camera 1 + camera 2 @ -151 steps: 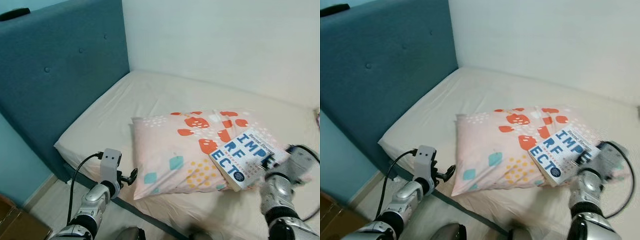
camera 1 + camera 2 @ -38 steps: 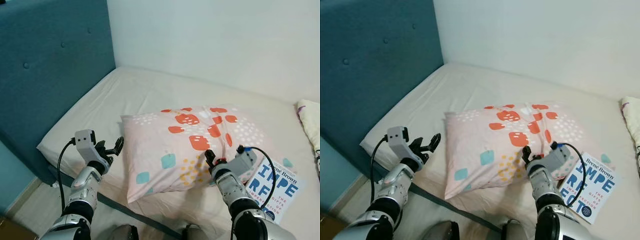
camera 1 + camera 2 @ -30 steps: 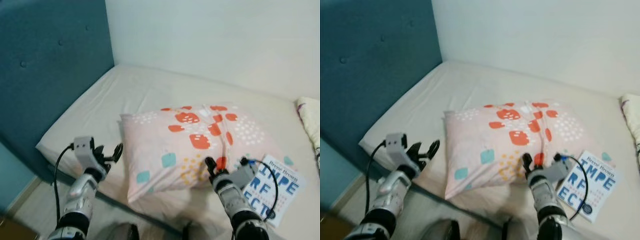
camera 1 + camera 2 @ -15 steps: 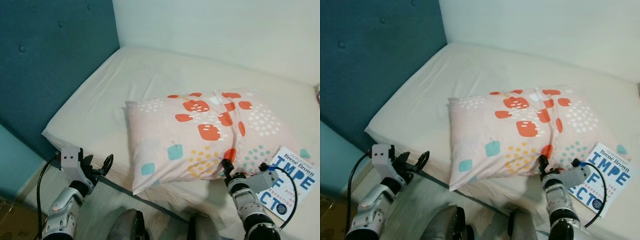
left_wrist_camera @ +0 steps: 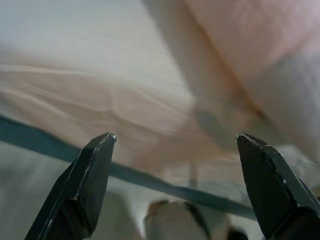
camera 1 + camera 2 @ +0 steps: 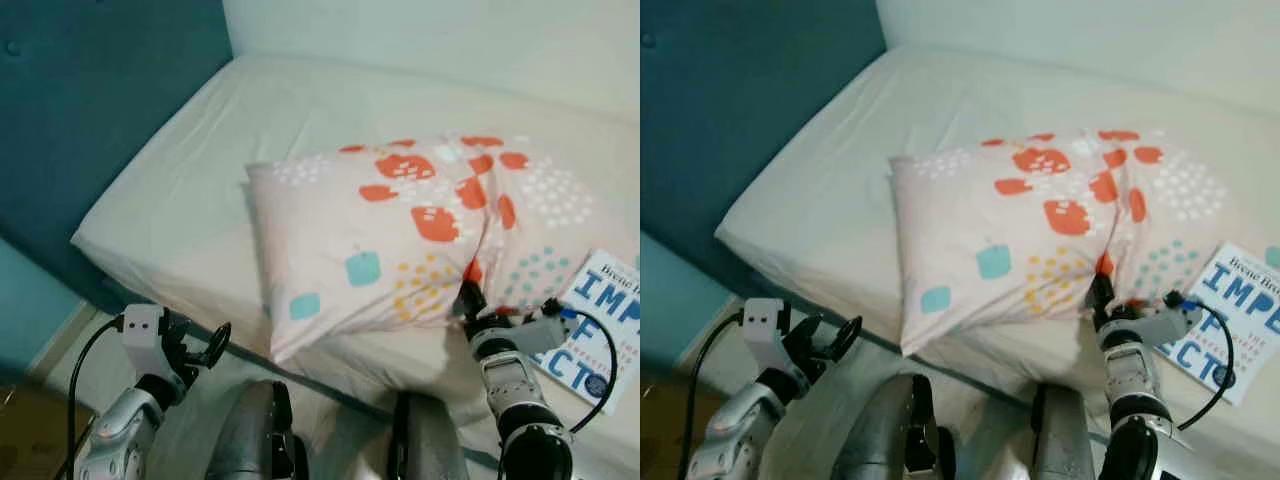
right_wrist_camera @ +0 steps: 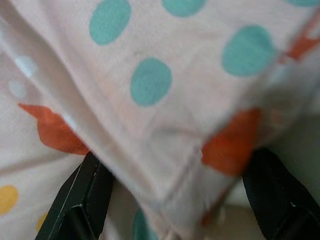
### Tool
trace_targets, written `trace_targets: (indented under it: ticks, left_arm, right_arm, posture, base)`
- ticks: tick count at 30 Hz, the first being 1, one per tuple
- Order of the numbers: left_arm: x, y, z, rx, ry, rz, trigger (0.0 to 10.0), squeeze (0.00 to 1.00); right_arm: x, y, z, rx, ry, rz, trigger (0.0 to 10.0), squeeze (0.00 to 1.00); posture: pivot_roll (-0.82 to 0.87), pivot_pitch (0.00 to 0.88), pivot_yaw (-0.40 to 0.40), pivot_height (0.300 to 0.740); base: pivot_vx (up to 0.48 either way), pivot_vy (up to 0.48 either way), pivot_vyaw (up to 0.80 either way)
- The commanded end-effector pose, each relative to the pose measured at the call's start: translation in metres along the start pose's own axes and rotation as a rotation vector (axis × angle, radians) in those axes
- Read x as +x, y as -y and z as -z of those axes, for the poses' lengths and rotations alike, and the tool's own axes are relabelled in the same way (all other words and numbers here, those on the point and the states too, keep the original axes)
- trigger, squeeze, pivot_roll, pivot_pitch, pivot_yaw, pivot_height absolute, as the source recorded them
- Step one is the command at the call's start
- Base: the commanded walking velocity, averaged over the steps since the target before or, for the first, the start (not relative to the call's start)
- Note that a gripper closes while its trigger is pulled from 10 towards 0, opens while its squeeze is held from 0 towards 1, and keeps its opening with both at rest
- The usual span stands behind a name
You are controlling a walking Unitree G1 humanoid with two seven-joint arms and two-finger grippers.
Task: Clean up the room
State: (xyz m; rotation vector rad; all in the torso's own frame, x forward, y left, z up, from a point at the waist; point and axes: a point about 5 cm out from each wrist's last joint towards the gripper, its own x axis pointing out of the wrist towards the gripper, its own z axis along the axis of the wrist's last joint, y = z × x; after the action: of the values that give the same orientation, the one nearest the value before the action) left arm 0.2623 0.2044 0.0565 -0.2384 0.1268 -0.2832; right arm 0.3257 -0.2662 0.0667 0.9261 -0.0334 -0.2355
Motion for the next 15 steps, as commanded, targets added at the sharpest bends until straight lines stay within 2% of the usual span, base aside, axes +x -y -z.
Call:
trace_targets:
  ticks: [1,5,7,10,15]
  left_arm:
    - [-0.006,-0.001,0.004,0.003,-0.032,-0.006,10.0,0.00]
    - [-0.011,0.001,0.001,0.010,-0.039,-0.003,10.0,0.00]
    - [-0.011,0.001,0.001,0.010,-0.039,-0.003,10.0,0.00]
    - [-0.015,0.002,0.000,0.014,-0.047,-0.001,10.0,0.00]
    - [-0.016,0.005,-0.001,0.021,-0.052,0.009,10.0,0.00]
  right_arm:
    - [0.000,-0.001,0.003,0.024,-0.006,-0.025,10.0,0.00]
    - [0.012,-0.023,-0.014,0.047,0.048,-0.157,10.0,0.00]
    - [0.012,-0.023,-0.014,0.047,0.048,-0.157,10.0,0.00]
    - [0.017,-0.032,-0.020,0.079,0.063,-0.199,10.0,0.00]
    - [0.020,-0.043,-0.017,0.119,0.043,-0.258,10.0,0.00]
  posture:
    - [0.27,0.361,0.052,0.586]
    - [0.29,0.371,0.057,0.586]
    - [0.29,0.371,0.057,0.586]
    - [0.30,0.372,0.056,0.586]
    - [0.30,0.374,0.058,0.586]
  base:
    - [0.000,0.000,0.00]
    - [0.000,0.000,0.00]
    - [0.000,0.000,0.00]
    - [0.000,0.000,0.00]
    - [0.000,0.000,0.00]
